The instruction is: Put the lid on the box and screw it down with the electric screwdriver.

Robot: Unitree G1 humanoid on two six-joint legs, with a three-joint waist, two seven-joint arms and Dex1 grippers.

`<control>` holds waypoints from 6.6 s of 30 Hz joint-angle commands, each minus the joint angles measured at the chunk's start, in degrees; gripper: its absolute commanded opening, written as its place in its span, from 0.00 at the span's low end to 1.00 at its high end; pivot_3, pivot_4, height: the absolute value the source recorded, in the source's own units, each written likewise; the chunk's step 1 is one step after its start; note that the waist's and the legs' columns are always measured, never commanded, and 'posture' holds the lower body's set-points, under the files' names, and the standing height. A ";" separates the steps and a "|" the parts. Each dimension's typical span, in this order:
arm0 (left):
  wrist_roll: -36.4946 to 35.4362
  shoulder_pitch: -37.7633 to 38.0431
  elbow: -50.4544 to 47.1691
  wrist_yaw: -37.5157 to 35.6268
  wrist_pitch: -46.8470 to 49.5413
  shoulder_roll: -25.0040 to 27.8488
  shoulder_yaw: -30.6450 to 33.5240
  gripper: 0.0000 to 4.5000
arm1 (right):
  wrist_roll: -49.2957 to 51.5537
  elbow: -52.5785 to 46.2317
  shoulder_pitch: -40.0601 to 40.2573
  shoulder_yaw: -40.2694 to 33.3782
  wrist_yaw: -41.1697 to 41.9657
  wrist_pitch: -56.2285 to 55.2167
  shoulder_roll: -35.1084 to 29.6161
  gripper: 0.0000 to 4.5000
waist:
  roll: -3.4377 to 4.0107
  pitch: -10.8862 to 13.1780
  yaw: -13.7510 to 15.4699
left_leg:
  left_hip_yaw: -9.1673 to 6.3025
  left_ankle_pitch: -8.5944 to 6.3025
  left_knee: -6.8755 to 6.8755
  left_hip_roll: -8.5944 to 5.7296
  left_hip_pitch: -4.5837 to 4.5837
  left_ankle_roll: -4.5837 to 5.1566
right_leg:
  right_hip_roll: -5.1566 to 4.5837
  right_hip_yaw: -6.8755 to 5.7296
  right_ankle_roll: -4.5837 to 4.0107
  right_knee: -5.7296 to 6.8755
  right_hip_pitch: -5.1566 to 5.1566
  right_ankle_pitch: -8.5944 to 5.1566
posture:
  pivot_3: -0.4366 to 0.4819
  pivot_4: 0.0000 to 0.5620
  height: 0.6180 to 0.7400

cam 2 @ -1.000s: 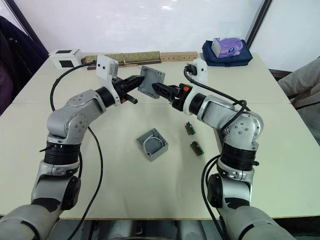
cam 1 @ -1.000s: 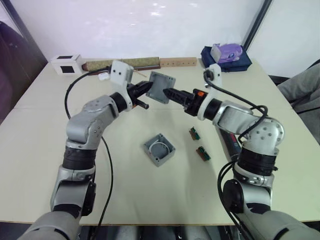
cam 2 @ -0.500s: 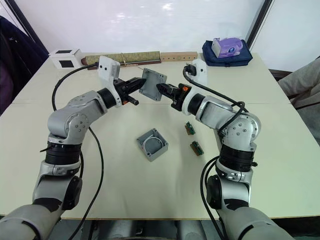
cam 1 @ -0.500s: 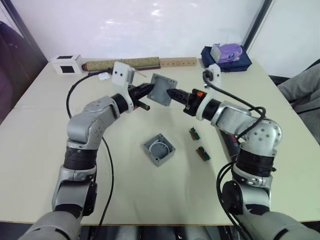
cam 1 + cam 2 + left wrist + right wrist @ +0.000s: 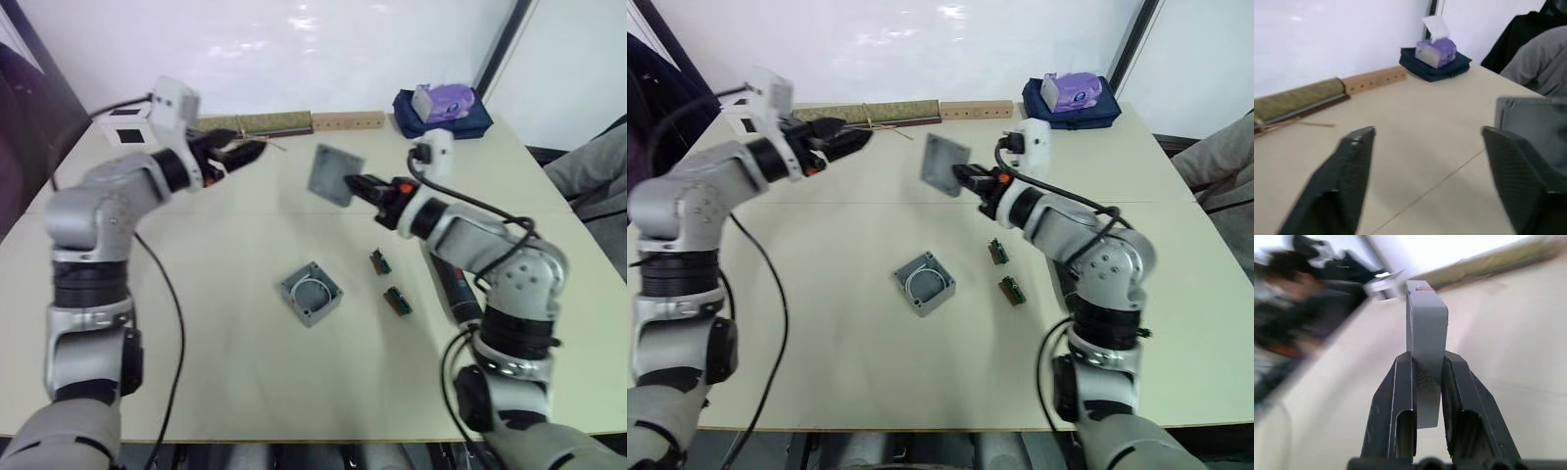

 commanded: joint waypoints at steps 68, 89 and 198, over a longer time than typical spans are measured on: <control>8.99 3.58 -2.05 -23.08 -3.30 -0.51 -19.57 0.01 | -100.50 -1.29 29.10 31.88 16.69 -60.20 -2.78 0.03 | -0.09 0.00 0.09 | -0.06 0.11 0.21 -0.02 0.28 -0.19 | 0.13 0.00 -0.03 0.27 0.25 -0.01 | 0.48 0.27 1.00; 17.26 4.67 0.77 -26.21 -13.87 -2.95 -25.63 0.01 | -101.80 0.72 28.66 32.86 21.01 -60.40 0.14 0.03 | -0.09 0.00 0.02 | -0.07 0.11 0.19 -0.02 0.75 -0.18 | 0.15 -0.01 -0.03 0.23 0.75 -0.01 | 0.48 0.27 1.00; 23.19 2.29 20.41 -30.10 -22.47 -7.04 -21.24 0.00 | -53.27 -18.55 40.21 13.16 36.79 -34.30 4.26 0.02 | -0.39 -0.41 -0.04 | -0.17 -0.19 -0.06 0.11 1.62 0.30 | 0.18 -0.11 -0.20 0.01 1.67 -0.32 | 0.48 0.27 1.00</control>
